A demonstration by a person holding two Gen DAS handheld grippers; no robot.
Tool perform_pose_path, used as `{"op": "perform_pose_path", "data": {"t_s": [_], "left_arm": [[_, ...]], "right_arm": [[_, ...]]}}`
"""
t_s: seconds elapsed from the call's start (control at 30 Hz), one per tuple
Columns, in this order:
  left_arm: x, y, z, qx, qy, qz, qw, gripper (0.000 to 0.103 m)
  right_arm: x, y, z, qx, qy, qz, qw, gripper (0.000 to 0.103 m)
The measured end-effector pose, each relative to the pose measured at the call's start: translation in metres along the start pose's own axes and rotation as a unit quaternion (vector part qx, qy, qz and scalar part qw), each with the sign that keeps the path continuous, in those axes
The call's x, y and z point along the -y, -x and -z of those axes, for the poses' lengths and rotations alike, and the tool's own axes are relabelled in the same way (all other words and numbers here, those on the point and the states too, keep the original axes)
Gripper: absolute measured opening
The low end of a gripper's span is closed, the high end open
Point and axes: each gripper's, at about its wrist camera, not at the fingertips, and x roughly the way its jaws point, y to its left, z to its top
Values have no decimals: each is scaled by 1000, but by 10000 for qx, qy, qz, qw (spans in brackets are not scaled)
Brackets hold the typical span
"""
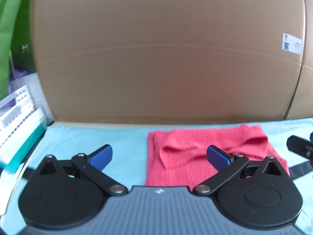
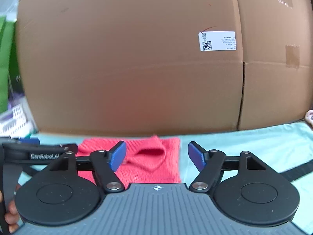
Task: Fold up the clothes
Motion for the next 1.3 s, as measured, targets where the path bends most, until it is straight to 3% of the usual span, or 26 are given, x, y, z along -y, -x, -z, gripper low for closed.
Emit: {"op": "perform_pose_path", "data": {"t_s": [0.2,0.27,0.4,0.63,0.73,1.3], "left_arm": [[9,30,31,16,-133,-46,9999,102],[4,52,38,-73,-111,-8,9999,102],[10,77,55,-128,-42,35,9999,102],[25,82,67,-167,-407,-445,9980,102],[27,87,69,5,-380,-359,9986,102],[24,91,70,-118,-153,-304,9994,102]], "right_arm": [[-15,23,18,-137,50,-24,9999,80],[-7,-4,19,-135,178,28,9997,84],[0,-17,16,-178,180,11,9997,89],[7,-24,22,-301,171,79,9994,92],[8,-21,24,-299,122,138,9994,92],[6,-18,29,-110,39,417,9991,94]]}}
